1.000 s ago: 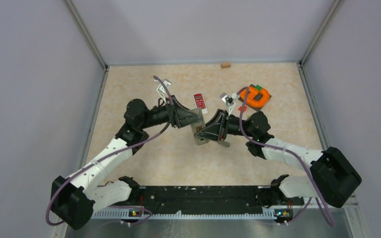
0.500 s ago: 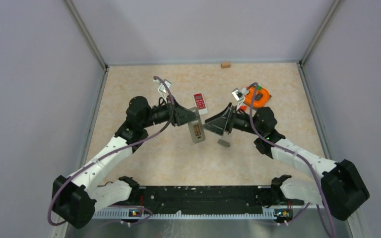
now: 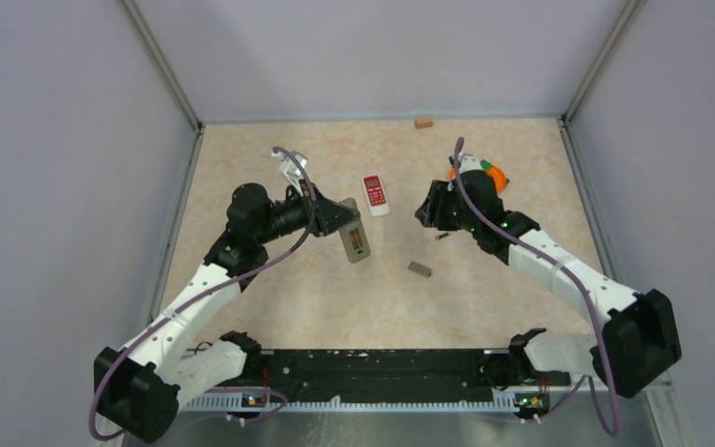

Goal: Load the batteries into the remote control

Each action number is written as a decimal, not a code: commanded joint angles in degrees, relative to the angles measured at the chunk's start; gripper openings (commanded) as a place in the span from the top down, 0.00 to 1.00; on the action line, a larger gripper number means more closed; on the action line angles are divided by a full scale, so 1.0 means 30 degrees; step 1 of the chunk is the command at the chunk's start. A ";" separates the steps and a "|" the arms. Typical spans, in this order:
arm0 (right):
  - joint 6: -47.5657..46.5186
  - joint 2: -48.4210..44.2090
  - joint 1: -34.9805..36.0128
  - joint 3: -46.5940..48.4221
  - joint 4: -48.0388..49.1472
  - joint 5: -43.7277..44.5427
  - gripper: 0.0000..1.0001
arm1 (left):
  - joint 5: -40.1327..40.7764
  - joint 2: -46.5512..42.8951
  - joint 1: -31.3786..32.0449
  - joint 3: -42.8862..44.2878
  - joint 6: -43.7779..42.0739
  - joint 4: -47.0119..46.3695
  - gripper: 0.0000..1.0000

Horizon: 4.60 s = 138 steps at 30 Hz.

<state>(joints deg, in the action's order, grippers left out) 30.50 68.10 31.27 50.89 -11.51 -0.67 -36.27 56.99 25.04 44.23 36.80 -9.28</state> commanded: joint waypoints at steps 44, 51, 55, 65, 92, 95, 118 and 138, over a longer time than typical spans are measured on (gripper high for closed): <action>0.3846 1.1189 -0.1880 0.3217 -0.3276 0.6703 0.86 | -0.0539 -0.0196 -0.0240 -0.0794 -0.0869 -0.0421 1.00; 0.2906 1.0086 -0.1882 0.2538 -0.3321 0.6594 1.00 | -0.0410 0.0068 -0.0231 -0.0710 -0.0482 -0.0408 1.00; 0.1986 0.7432 -0.1267 0.1843 -0.2307 0.6149 1.00 | -0.0381 0.0764 -0.0230 -0.0726 0.0576 -0.0747 1.00; 0.0067 0.0312 0.3026 0.0851 0.2533 0.4483 1.00 | -0.0911 0.2915 -0.0232 -0.0856 0.3683 -0.3125 1.00; -0.2648 -0.0125 0.9082 -0.1744 1.1085 0.3595 1.00 | -0.1738 0.4193 -0.1344 0.0663 0.7310 -0.0954 1.00; -0.2675 0.0027 0.9131 -0.1857 1.1138 0.3620 1.00 | -0.1836 0.4089 -0.1407 0.0685 0.7432 -0.0879 1.00; -0.2994 0.0551 0.9153 -0.2807 1.2048 0.3214 0.99 | -0.2575 0.3656 -0.1883 0.0514 0.8734 -0.1735 1.00; -0.1892 -0.0297 0.9163 -0.1907 1.0678 0.2647 0.64 | -0.2470 0.3524 -0.2274 0.0506 0.8093 -0.1175 1.00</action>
<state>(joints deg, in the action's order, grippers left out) 23.62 69.06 58.13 41.39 23.09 6.52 -42.57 69.87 18.59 43.90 61.47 -10.22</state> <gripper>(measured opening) 0.304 0.298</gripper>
